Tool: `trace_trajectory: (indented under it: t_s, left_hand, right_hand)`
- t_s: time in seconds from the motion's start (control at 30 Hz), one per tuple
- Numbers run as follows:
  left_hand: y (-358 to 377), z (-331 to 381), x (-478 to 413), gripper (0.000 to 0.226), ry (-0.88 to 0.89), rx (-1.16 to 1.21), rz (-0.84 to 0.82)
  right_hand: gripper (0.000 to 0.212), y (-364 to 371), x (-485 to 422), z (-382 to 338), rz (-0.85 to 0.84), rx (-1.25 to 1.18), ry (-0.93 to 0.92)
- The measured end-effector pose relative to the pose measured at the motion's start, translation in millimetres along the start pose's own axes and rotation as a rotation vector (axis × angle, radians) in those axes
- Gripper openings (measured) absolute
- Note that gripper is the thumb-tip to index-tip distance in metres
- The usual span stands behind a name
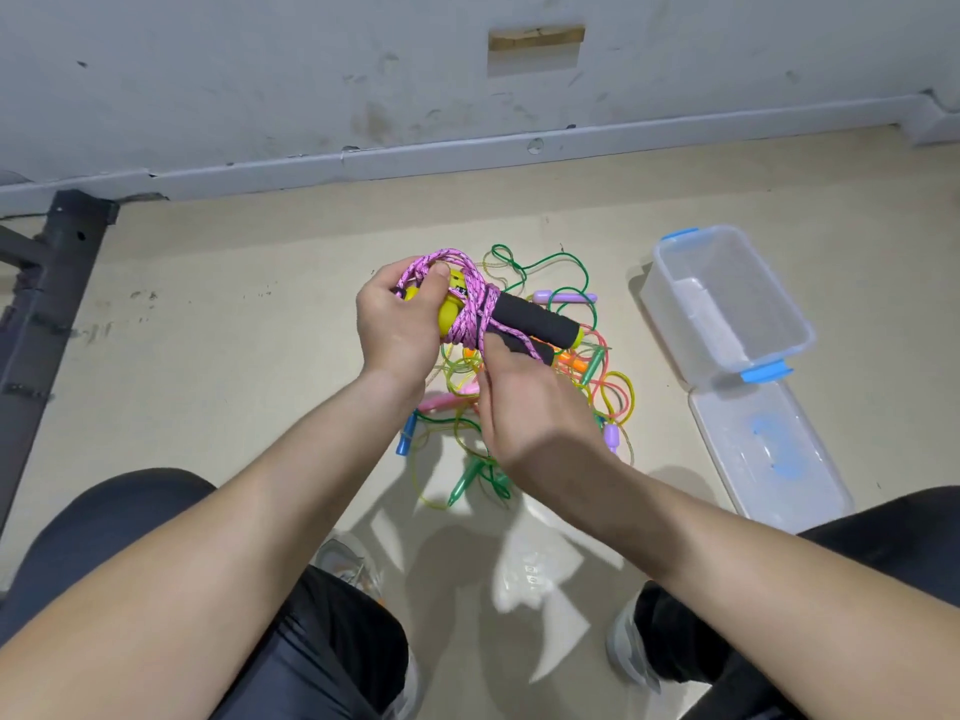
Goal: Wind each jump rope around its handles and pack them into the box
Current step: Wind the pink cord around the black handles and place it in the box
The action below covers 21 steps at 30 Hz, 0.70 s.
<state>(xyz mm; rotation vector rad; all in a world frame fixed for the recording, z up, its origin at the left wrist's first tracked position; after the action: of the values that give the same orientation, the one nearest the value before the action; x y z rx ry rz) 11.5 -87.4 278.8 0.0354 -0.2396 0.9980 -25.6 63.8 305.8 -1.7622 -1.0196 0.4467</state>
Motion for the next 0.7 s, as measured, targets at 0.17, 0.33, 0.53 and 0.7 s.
trace_trajectory:
  t_s: [0.17,0.33,0.53,0.7]
  left_hand:
    - [0,-6,-1,0.017,-0.161,0.293,0.025]
    - [0,-4,-2,0.012,-0.238,0.449,-0.015]
    - [14,0,5,0.015,-0.285,0.463,-0.213]
    - [25,10,11,0.015,-0.286,0.395,-0.48]
  right_hand:
    - [0.053,4,10,-2,0.237,-0.083,-0.093]
    - [0.029,12,14,20,0.246,-0.619,-0.046]
    - [0.015,17,-19,51,-0.052,-0.838,0.058]
    - [0.012,-6,-33,79,-0.224,-0.885,-0.027]
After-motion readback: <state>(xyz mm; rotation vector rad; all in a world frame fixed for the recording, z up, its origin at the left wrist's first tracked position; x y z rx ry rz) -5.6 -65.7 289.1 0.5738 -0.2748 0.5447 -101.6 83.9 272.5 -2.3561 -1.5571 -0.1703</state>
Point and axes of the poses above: each hand's wrist, its own x-axis away from the middle knuckle, its own y-axis out of the palm, z = x × y, the point moved 8 cm from there along -x, towards the middle knuckle, and after that the axes turned 5 degrees about -z, right-handed, at the moved point
